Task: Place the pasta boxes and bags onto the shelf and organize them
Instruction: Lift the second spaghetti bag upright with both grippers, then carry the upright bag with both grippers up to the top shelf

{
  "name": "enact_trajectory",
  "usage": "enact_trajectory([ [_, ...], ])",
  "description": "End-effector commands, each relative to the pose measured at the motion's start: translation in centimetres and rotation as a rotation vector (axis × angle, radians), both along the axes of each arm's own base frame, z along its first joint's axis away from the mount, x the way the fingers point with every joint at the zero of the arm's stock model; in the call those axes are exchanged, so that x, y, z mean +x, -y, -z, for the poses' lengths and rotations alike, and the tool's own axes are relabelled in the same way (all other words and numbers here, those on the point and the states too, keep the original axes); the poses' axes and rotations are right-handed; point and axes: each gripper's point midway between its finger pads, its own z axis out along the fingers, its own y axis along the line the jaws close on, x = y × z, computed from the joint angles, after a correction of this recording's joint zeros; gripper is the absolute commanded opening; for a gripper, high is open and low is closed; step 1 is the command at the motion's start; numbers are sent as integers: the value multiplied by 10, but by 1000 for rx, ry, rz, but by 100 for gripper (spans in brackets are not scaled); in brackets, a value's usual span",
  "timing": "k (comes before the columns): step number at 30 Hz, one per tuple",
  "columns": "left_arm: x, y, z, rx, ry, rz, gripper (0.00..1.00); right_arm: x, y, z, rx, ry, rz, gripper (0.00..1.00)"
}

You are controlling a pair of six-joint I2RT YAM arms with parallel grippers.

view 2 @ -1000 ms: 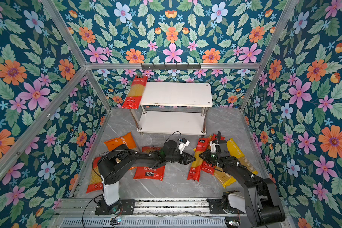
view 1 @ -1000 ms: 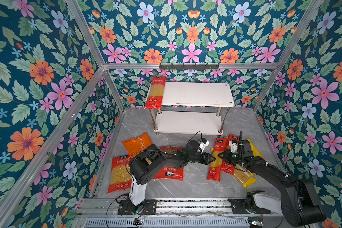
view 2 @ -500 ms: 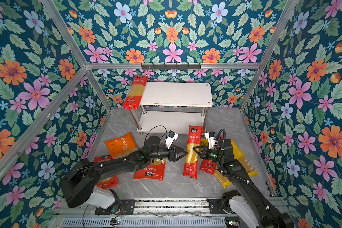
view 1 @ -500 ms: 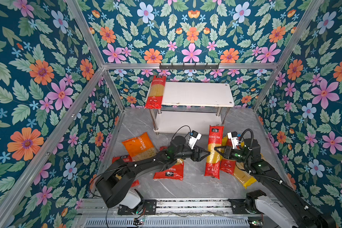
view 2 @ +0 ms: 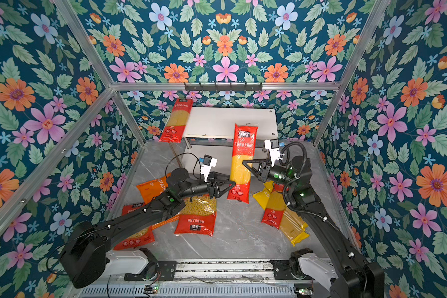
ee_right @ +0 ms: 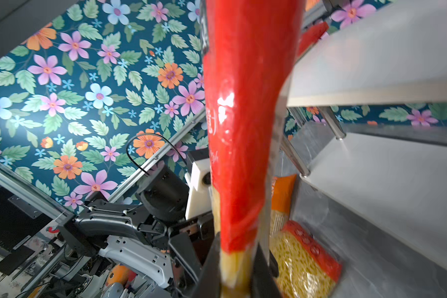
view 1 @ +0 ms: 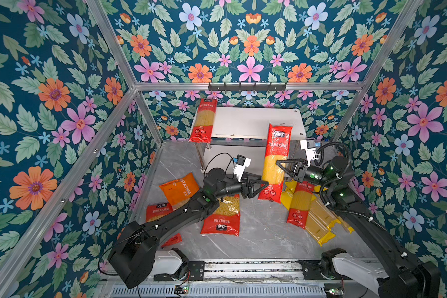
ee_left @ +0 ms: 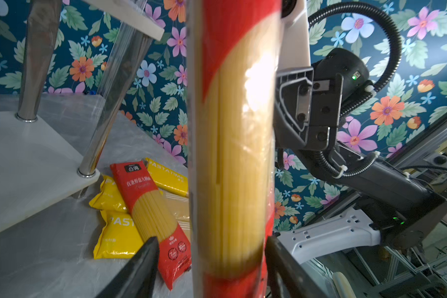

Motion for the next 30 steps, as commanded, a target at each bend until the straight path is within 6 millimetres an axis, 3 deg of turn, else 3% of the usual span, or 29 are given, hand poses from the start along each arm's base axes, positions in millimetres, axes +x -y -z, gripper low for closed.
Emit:
enact_trajectory([
  [1, 2, -3, -28, -104, 33, 38, 64, -1, -5, -44, 72, 108, -58, 0],
  [5, 14, -5, -50, -184, 36, 48, 56, 20, -15, -56, 100, 38, -113, 0],
  [9, 17, -3, -59, -211, 39, 64, 51, 37, -20, -69, 158, 8, -144, 0],
  [12, 24, -8, -64, -236, 19, 58, 40, 50, -24, -68, 174, -26, -153, 0],
  [15, 37, -12, -67, -251, -38, 33, 26, 63, -26, -62, 187, -82, -129, 13],
  [19, 51, -13, -71, -264, -114, 9, 17, 78, -26, -42, 162, -180, -73, 39],
  [23, 62, -18, -81, -293, -167, -5, 12, 85, -19, -4, 89, -303, 32, 62],
  [26, 77, -25, -88, -297, -211, -45, 12, 81, -14, 23, 54, -382, 81, 67],
  [30, 96, -33, -89, -297, -272, -122, 13, 63, -17, 41, 34, -436, 91, 72],
])
